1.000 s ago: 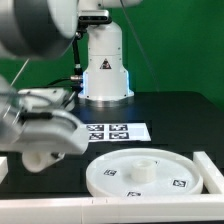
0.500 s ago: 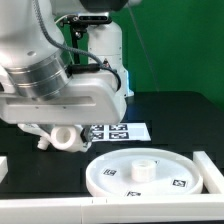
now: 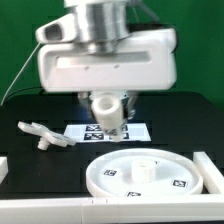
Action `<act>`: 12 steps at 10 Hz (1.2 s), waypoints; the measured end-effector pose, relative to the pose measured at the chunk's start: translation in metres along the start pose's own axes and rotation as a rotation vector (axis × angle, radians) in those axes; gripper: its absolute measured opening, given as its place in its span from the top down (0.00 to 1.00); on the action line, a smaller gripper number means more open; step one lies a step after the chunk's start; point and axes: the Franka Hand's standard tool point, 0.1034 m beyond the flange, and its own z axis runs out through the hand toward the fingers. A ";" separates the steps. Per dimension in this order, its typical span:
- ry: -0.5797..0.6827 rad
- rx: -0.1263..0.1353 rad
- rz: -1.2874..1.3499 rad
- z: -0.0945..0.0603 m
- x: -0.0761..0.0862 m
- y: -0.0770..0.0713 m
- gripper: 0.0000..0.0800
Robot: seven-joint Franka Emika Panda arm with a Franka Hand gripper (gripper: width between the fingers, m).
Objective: Assemble round table
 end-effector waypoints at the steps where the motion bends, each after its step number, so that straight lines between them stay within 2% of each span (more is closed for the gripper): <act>1: 0.068 -0.002 -0.011 0.004 -0.009 -0.017 0.49; 4: 0.277 0.022 -0.036 0.008 -0.009 -0.025 0.49; 5: 0.357 0.040 -0.018 0.009 -0.011 -0.033 0.49; 6: 0.421 0.057 -0.035 0.015 -0.027 -0.052 0.49; 7: 0.483 0.062 -0.040 0.017 -0.038 -0.058 0.49; 8: 0.541 0.058 -0.024 0.016 -0.047 -0.058 0.49; 9: 0.565 0.035 -0.008 0.026 -0.060 -0.060 0.49; 10: 0.486 0.007 -0.036 0.038 -0.067 -0.061 0.49; 11: 0.509 0.012 -0.031 0.033 -0.062 -0.060 0.49; 12: 0.504 0.006 -0.037 0.036 -0.063 -0.059 0.49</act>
Offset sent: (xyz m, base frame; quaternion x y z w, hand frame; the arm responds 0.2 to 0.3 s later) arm 0.0000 0.0000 0.0000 0.0000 0.1938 0.0000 0.9810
